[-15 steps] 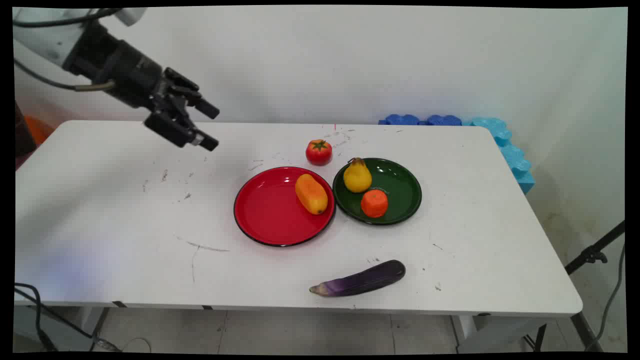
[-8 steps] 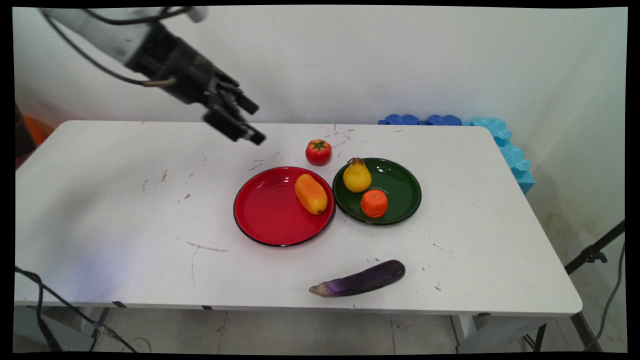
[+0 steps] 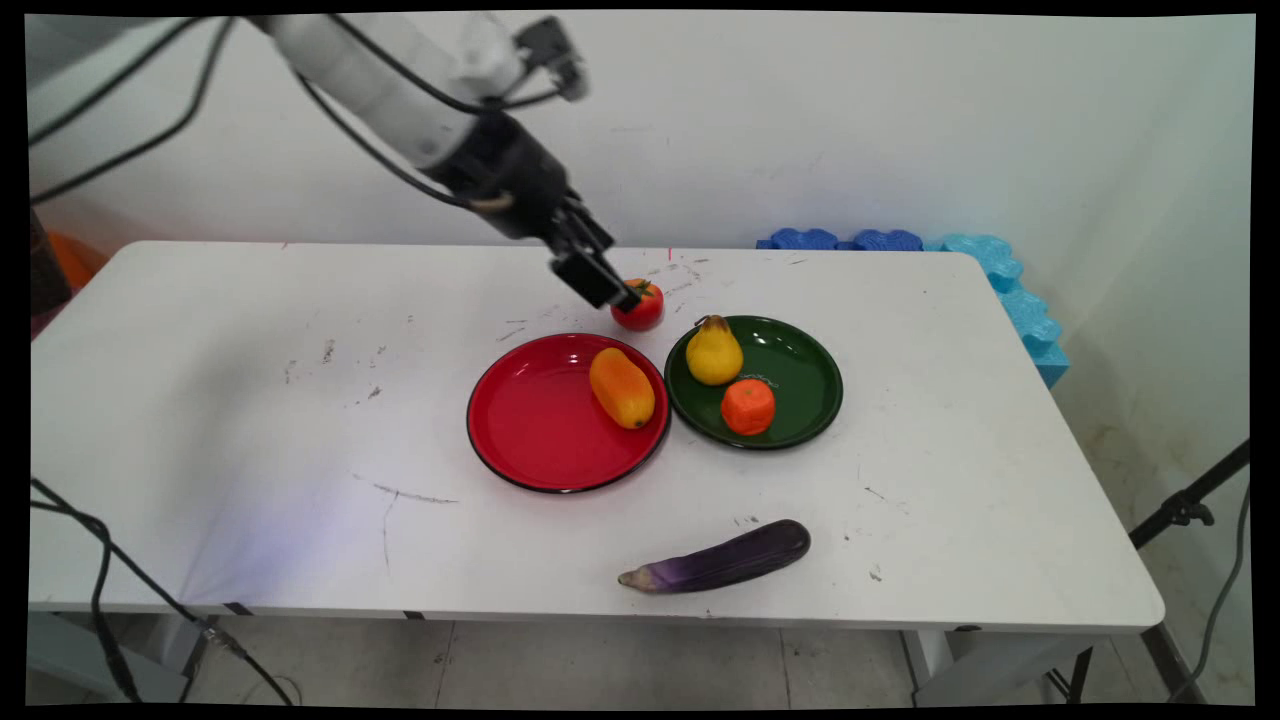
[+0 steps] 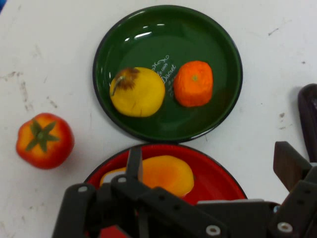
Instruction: Pick up the mandarin from the green plate
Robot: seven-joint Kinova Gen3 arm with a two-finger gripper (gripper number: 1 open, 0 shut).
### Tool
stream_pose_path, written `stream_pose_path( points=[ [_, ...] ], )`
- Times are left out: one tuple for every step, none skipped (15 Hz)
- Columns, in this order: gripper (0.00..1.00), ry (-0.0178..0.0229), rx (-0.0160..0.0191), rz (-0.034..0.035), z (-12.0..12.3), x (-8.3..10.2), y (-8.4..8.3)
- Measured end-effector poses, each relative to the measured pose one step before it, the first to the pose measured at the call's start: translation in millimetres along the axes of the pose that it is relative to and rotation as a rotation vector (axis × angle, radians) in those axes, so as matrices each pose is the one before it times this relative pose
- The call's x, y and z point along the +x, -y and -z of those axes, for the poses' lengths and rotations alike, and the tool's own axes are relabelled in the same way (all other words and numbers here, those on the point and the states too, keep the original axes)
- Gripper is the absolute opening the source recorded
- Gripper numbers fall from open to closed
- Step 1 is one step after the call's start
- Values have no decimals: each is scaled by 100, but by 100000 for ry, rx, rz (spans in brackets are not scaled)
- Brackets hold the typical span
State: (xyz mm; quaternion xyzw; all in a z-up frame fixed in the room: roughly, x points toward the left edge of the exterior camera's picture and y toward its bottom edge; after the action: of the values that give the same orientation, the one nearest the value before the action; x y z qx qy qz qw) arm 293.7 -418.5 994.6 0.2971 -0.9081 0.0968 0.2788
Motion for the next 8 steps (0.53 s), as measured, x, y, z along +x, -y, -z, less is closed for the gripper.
stream_pose_path(
  points=[
    [100, 960, 126, -477, -1089, 523, -129],
    [100, 650, -9, -406, -749, 319, -97],
    [100, 1044, -96, -668, -1120, 447, -147],
    [100, 714, -110, -542, -767, 279, -97],
    [100, 1128, -249, -858, -1141, 388, -137],
    [100, 1445, -384, -954, -1371, 401, -128],
    [100, 1388, -454, -702, -1433, 391, -86],
    [100, 1096, -421, -510, -1165, 343, -64]
  ],
)
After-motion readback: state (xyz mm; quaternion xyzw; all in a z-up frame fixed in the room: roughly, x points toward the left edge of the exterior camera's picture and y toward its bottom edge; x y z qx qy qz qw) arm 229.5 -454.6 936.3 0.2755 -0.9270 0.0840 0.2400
